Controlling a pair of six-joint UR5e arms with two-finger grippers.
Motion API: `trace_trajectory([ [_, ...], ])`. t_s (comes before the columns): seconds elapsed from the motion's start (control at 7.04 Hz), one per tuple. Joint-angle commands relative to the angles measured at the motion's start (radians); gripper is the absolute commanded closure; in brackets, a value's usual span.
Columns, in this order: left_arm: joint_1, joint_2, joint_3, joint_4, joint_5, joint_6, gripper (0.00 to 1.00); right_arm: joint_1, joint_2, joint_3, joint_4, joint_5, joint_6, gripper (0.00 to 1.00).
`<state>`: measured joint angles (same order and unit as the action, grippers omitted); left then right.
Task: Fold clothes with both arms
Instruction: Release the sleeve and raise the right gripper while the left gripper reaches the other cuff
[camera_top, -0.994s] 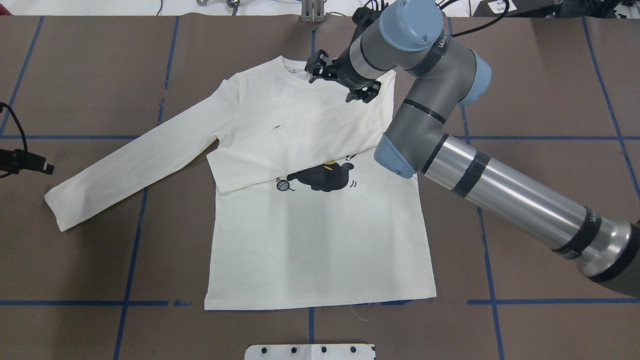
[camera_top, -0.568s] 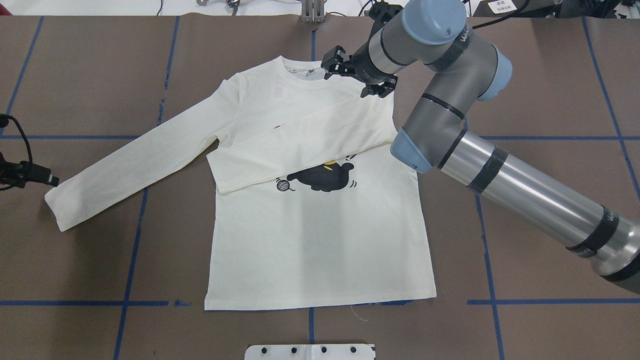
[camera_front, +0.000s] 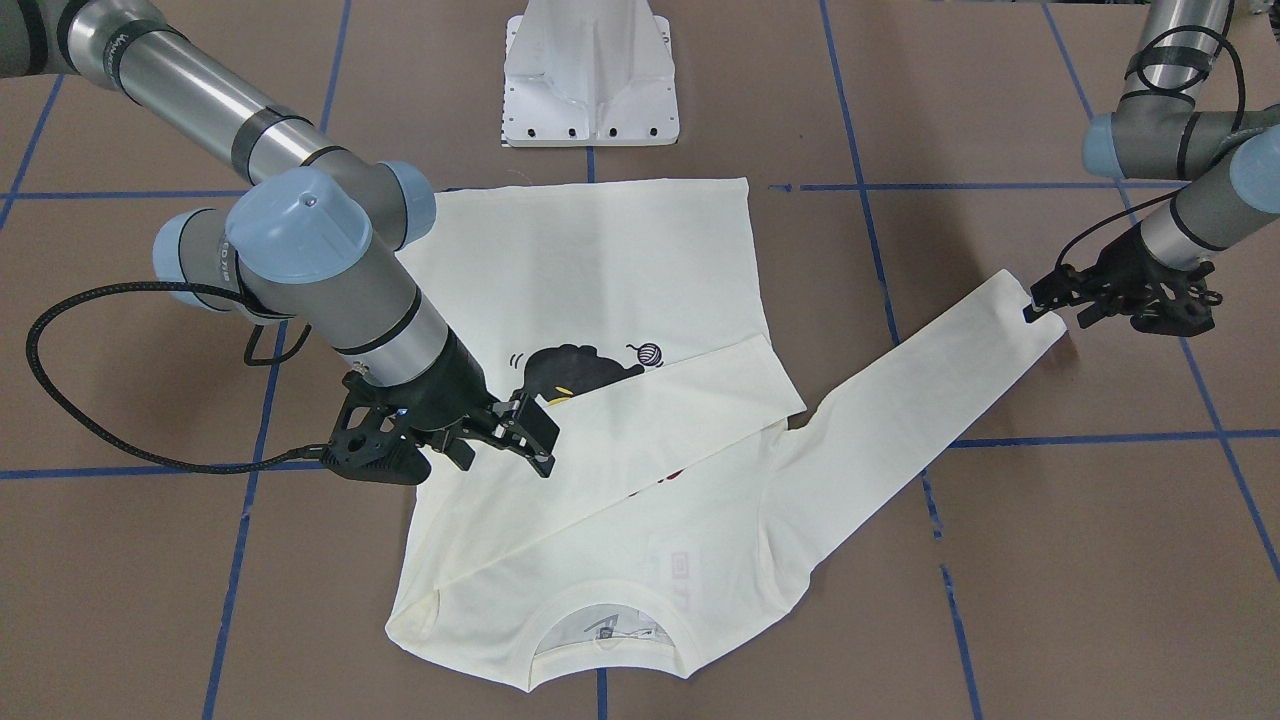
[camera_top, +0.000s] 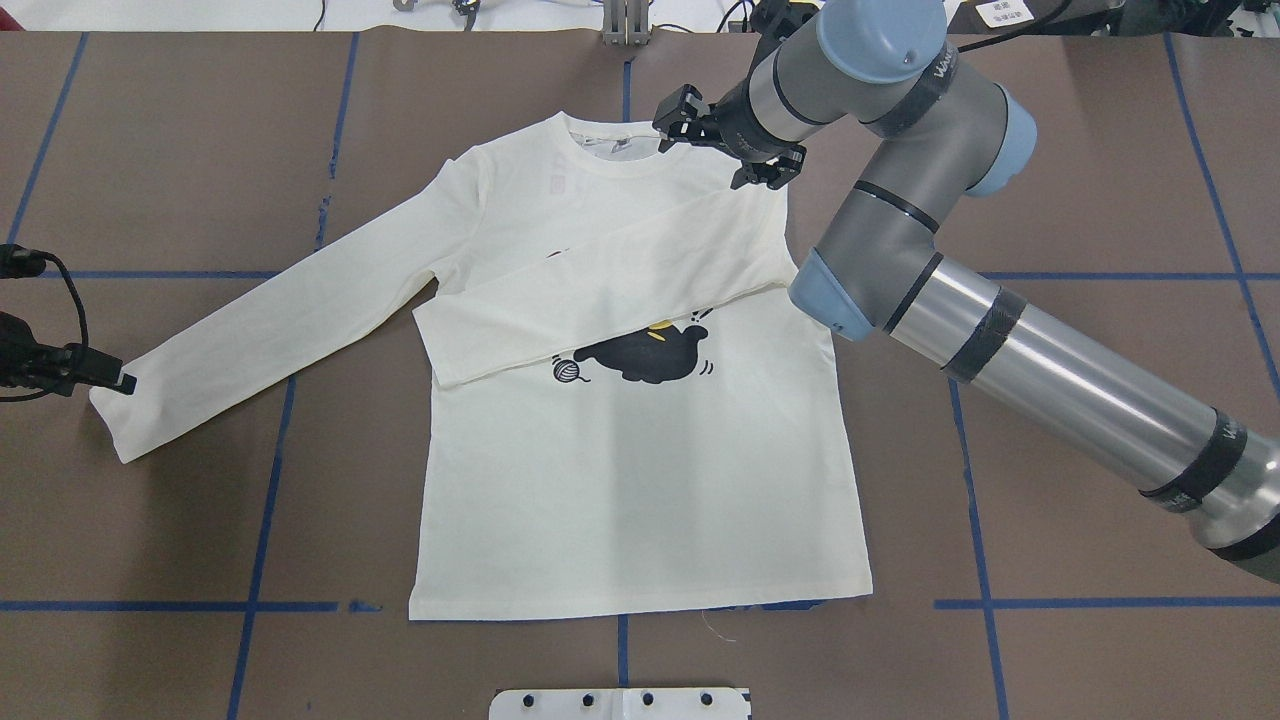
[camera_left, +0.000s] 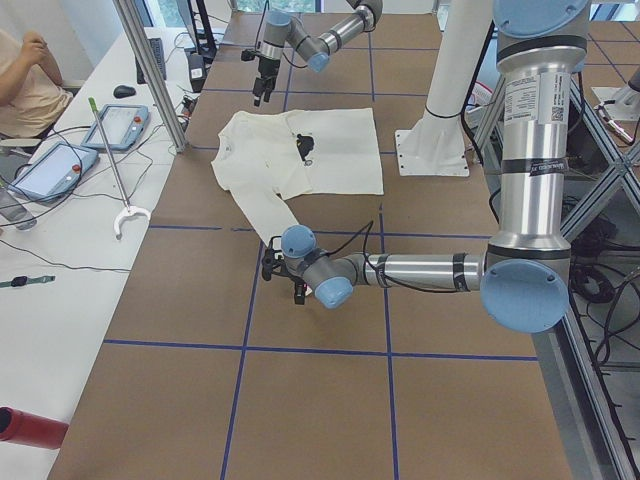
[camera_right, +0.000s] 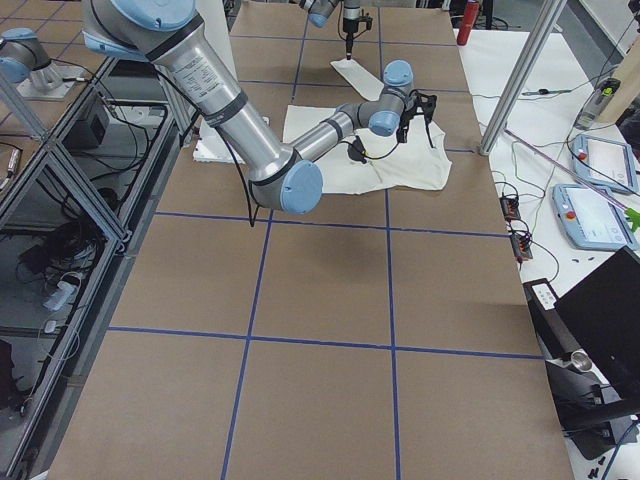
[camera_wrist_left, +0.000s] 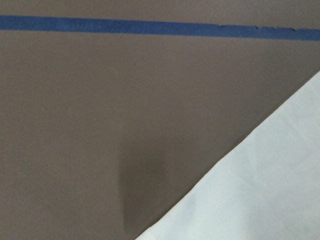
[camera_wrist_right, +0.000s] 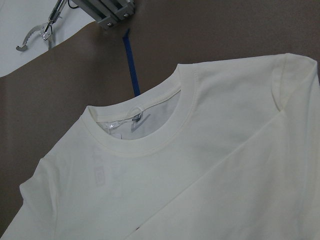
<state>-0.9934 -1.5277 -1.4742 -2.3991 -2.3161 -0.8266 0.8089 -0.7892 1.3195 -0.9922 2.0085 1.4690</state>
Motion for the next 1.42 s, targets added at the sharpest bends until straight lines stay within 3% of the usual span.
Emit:
trace_trajectory([
  [0.0, 0.010, 0.011, 0.003, 0.000, 0.004, 0.003, 0.19, 0.000, -0.002, 0.001, 0.001, 0.001, 0.001, 0.00],
  [0.14, 0.012, 0.011, 0.003, 0.000, 0.004, 0.003, 0.34, 0.000, -0.007, 0.003, 0.001, 0.001, 0.001, 0.00],
  [0.28, 0.012, 0.011, 0.003, 0.000, 0.004, 0.001, 0.76, -0.002, -0.018, 0.006, 0.003, 0.003, -0.001, 0.00],
  [0.43, 0.015, 0.009, 0.003, 0.003, 0.004, 0.001, 1.00, -0.002, -0.019, 0.006, 0.004, 0.003, -0.001, 0.00],
  [0.71, 0.013, 0.009, -0.008, 0.003, -0.006, 0.001, 1.00, -0.004, -0.031, 0.006, 0.004, 0.003, -0.003, 0.00],
  [0.99, 0.013, 0.008, -0.131, 0.023, -0.066, -0.003, 1.00, -0.004, -0.032, 0.007, 0.004, 0.004, -0.004, 0.00],
  [1.14, 0.024, -0.064, -0.214, 0.087, -0.141, -0.116, 1.00, 0.004, -0.047, 0.033, 0.003, 0.019, -0.004, 0.00],
  [1.28, 0.041, -0.192, -0.245, 0.128, -0.152, -0.261, 1.00, 0.059, -0.141, 0.115, 0.001, 0.095, -0.036, 0.00],
])
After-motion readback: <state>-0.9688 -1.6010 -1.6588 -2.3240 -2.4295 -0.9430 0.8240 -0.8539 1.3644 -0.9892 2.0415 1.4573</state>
